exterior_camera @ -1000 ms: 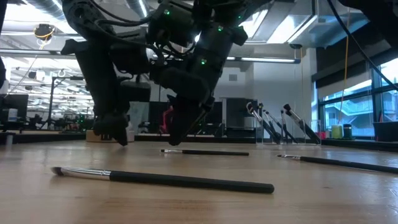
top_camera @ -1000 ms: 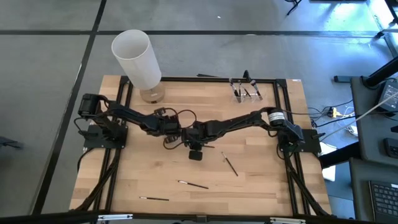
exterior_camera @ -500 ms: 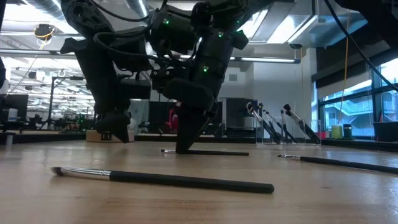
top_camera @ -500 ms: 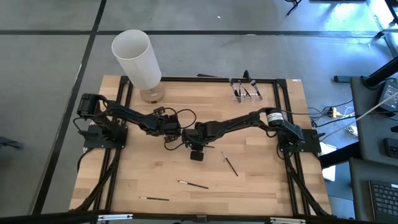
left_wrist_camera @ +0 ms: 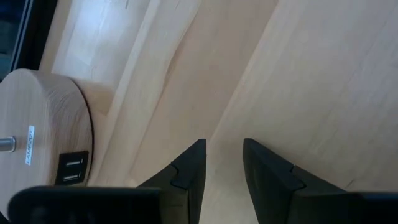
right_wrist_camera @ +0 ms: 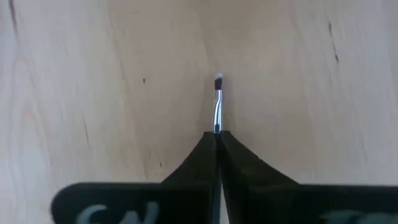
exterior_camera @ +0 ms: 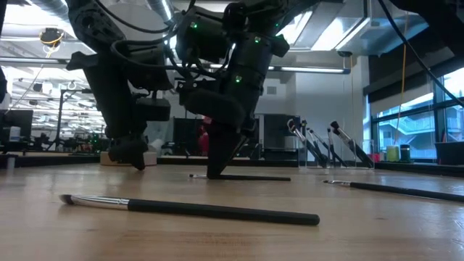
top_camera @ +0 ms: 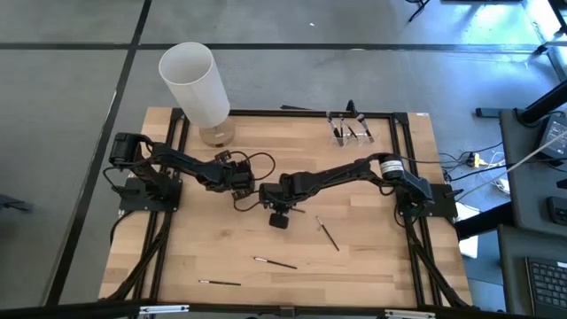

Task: Put items in baskets/containers
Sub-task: Put the eyeshadow brush into the middle of the transparent organizer

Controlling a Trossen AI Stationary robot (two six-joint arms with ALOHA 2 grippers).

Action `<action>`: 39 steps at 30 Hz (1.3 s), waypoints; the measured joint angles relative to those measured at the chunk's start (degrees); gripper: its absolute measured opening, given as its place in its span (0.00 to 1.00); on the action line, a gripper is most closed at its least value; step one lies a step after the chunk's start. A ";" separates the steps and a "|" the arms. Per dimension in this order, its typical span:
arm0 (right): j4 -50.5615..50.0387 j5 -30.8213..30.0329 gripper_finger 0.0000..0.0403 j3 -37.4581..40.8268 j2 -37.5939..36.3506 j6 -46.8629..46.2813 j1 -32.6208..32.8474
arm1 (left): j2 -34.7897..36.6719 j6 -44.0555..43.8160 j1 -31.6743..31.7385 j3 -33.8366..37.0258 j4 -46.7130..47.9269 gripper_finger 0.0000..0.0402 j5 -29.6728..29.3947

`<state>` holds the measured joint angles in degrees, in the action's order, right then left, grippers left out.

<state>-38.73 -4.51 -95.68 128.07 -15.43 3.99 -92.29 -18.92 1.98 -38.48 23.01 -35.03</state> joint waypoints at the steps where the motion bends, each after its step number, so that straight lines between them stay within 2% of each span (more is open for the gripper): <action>1: -0.05 0.00 0.03 0.00 -0.06 -0.74 -0.21 | 0.00 0.00 -0.02 0.04 -0.28 0.25 0.00; 6: -0.76 0.51 0.05 0.18 -1.74 -2.69 -0.84 | -0.04 -0.04 -0.02 0.07 -0.78 0.25 0.07; 11: -6.73 0.84 0.01 0.74 -6.28 -3.45 -0.87 | 0.00 -0.86 -0.09 0.89 -0.95 0.25 -0.16; 15: -11.13 -5.48 0.01 1.67 -13.08 -3.91 -0.85 | 0.02 -1.98 -0.67 2.60 -1.51 0.25 -0.68; 20: -7.31 -10.29 0.02 11.30 -25.40 -6.42 -1.81 | -0.02 -4.19 -1.98 3.28 -1.57 0.25 -1.18; 24: 4.53 -5.74 0.02 24.35 -34.39 -9.77 -3.24 | -0.09 -4.45 -3.69 3.46 -1.78 0.25 -1.99; 28: 16.45 3.82 0.02 35.09 -35.67 -12.74 -3.40 | -0.11 -4.80 -4.43 3.46 -2.32 0.25 -2.78; 30: 18.51 4.79 0.02 36.95 -35.13 -13.80 -1.59 | -0.11 -5.66 -4.46 3.46 -2.38 0.25 -3.02; 35: 8.35 2.33 0.02 35.08 -33.86 -22.47 3.64 | -0.13 -6.36 -4.50 3.50 -3.53 0.25 -3.38; 39: 4.05 2.05 0.06 33.07 -34.03 -28.48 8.33 | -0.17 -5.96 -4.52 3.52 -4.46 0.25 -3.88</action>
<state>-34.68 -2.46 -62.61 94.04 -43.91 12.32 -92.47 -24.88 -2.55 -34.97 18.55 -38.90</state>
